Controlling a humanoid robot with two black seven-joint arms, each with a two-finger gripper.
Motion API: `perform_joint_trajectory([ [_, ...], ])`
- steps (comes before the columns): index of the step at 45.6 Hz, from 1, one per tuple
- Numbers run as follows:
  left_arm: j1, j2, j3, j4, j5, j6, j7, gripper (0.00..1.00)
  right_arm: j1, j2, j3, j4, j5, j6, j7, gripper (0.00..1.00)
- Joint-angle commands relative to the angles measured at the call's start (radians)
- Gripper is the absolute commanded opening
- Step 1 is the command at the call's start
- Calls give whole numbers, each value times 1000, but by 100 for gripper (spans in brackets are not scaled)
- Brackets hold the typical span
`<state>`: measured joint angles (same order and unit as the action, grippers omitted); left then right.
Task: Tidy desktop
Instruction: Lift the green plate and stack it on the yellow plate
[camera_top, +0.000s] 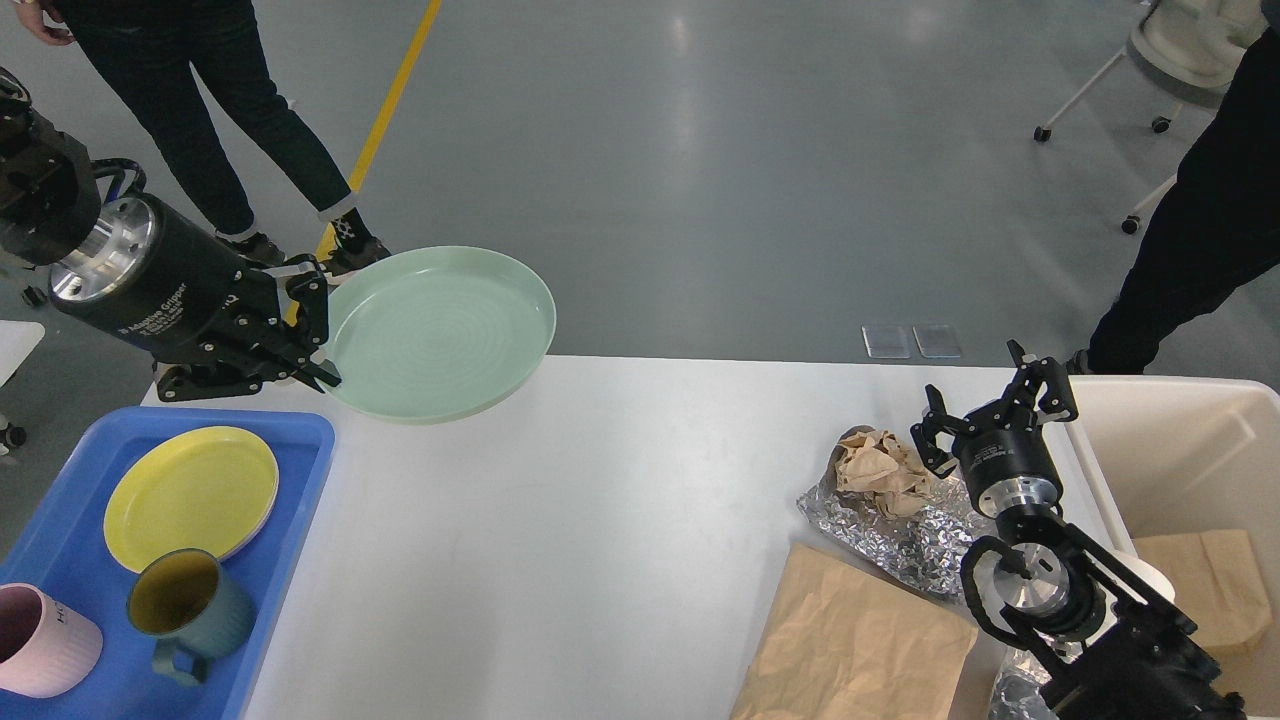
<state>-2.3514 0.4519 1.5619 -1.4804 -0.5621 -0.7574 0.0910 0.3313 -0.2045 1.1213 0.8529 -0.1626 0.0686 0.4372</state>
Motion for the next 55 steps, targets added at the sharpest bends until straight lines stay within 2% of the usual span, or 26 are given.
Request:
perform_joint_trajectory([
  [1,85,89,27,136,8,-33,7,0,0,-1,0,2,0,0,0,100],
  [6,208,192,12,279,40,-39,42,0,0,0,0,2,2,0,0,100],
  [11,329,289,-42,422,67,-37,104,0,0,-1,0,2,0,-1,0,100],
  [17,582,330,-201,615,70,-34,150,0,0,-1,0,0,0,0,0,100],
  [22,803,332,-356,776,70,-30,216,0,0,0,0,2,0,-1,0,100],
  [24,886,330,-405,834,70,-26,228,0,0,0,0,2,0,-1,0,100],
  [28,1021,309,-473,951,70,-25,233,0,0,0,0,0,0,0,0,100],
  [34,1116,249,-516,1055,80,-4,236,0,0,0,0,0,0,-1,0,100],
  [44,1213,189,-588,1074,180,153,223,0,0,0,0,0,0,0,0,100],
  [49,1245,159,-592,1082,214,197,219,0,0,0,0,0,0,0,0,100],
  [55,1248,154,-592,1082,215,207,217,0,0,0,0,0,0,0,0,100],
])
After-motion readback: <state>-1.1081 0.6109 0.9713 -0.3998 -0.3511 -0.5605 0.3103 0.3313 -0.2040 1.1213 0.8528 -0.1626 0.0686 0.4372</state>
